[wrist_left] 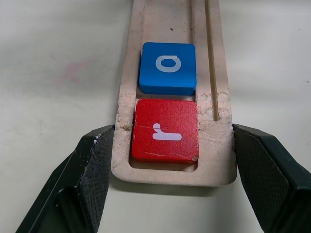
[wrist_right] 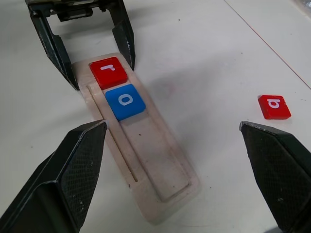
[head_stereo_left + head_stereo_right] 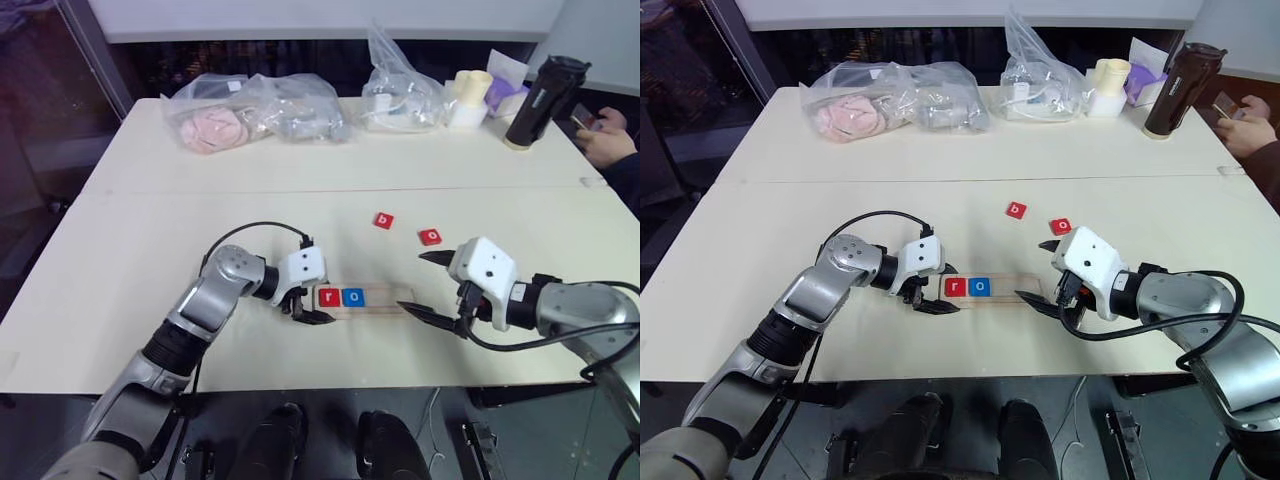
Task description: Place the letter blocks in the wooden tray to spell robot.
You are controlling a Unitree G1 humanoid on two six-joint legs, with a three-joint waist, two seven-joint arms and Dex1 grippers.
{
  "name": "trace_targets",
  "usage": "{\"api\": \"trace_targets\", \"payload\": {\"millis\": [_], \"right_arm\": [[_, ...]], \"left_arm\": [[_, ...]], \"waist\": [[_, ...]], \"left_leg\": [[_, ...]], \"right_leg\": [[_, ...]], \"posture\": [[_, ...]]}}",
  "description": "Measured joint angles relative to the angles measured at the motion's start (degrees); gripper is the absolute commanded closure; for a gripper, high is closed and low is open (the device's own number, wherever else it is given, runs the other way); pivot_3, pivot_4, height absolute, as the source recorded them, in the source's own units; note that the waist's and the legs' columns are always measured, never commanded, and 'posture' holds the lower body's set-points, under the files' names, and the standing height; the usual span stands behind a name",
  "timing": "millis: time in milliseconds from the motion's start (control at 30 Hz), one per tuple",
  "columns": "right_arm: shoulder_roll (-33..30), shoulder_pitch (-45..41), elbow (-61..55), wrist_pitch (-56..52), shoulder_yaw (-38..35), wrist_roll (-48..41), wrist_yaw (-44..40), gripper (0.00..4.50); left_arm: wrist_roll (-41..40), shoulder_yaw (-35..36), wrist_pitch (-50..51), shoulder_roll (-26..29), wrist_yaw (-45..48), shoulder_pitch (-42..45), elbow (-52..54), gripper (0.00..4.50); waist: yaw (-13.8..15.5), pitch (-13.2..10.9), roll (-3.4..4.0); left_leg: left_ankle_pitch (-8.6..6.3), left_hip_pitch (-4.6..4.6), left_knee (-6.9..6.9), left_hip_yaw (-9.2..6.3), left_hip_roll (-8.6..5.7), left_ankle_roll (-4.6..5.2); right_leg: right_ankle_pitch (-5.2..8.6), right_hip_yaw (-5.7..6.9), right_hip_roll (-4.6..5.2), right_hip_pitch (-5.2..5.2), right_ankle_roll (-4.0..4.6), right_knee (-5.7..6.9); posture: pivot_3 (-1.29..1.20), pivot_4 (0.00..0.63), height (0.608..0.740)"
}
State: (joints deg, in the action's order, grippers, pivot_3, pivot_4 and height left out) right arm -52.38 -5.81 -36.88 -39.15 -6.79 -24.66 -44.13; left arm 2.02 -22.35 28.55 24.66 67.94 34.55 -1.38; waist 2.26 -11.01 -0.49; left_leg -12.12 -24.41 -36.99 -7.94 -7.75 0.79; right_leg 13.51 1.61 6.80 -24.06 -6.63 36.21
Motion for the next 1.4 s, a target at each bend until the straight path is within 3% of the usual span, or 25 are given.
{"api": "trace_targets", "payload": {"millis": [333,400,433,867,1167,1267,1400], "right_arm": [[0.0,-0.2,0.1,0.1,0.3,0.8,0.0,0.0],[0.0,-0.3,0.1,0.1,0.3,0.8,-0.1,0.0],[0.0,-0.3,0.1,0.1,0.3,0.8,-0.1,0.0],[0.9,-2.4,1.6,0.1,1.5,0.8,-0.1,0.0],[7.3,-12.9,9.5,-2.7,8.4,4.2,5.0,0.0],[11.8,-17.7,13.3,-5.8,9.9,5.9,9.4,0.0],[22.6,-27.3,22.6,-13.2,11.3,10.0,20.3,0.0]], "left_arm": [[0.3,-1.4,-3.1,0.1,-3.3,-0.7,0.0,1.32],[0.1,-1.4,-3.2,0.2,-3.5,-0.8,0.0,0.3],[0.0,-1.4,-3.2,0.2,-3.8,-0.8,0.0,0.04],[-2.8,0.2,-1.3,3.0,-4.9,-2.1,1.8,0.04],[-13.7,9.7,9.7,12.0,-0.4,-2.3,11.4,0.04],[-18.2,12.8,12.3,13.4,0.7,-2.2,13.3,0.04],[-26.6,23.5,14.3,14.1,-0.3,-2.4,13.5,0.04]], "waist": [[0.1,0.0,0.01],[0.1,0.0,0.01],[0.1,0.0,0.01],[-0.2,0.0,0.04],[-0.1,0.0,0.08],[-0.2,0.0,0.1],[-1.1,0.0,0.1]], "left_leg": [[0.0,0.0,0.0,0.0,0.0,0.0],[0.0,0.0,0.0,0.0,0.0,0.0],[0.0,0.01,0.0,0.0,0.0,0.0],[0.0,0.0,0.05,0.01,0.07,0.0],[0.0,-0.02,0.07,0.04,0.13,-0.02],[0.01,-0.03,0.08,0.04,0.13,-0.03],[0.15,0.0,0.29,0.05,0.22,-0.24]], "right_leg": [[0.0,0.0,0.01,0.01,0.0,-0.02],[0.0,0.0,0.01,0.02,0.0,-0.03],[0.0,0.0,0.01,0.03,0.0,-0.03],[-0.03,0.0,-0.03,-0.04,0.05,-0.03],[-0.05,-0.01,-0.09,-0.11,0.1,-0.04],[-0.07,-0.04,-0.11,-0.18,0.13,-0.02],[-0.15,-0.09,-0.2,-0.31,0.26,0.01]], "posture": [[0.0,0.15,0.74],[0.0,0.15,0.74],[0.0,0.15,0.74],[0.0,0.15,0.74],[0.0,0.15,0.74],[0.0,0.15,0.74],[0.0,0.15,0.74]]}}
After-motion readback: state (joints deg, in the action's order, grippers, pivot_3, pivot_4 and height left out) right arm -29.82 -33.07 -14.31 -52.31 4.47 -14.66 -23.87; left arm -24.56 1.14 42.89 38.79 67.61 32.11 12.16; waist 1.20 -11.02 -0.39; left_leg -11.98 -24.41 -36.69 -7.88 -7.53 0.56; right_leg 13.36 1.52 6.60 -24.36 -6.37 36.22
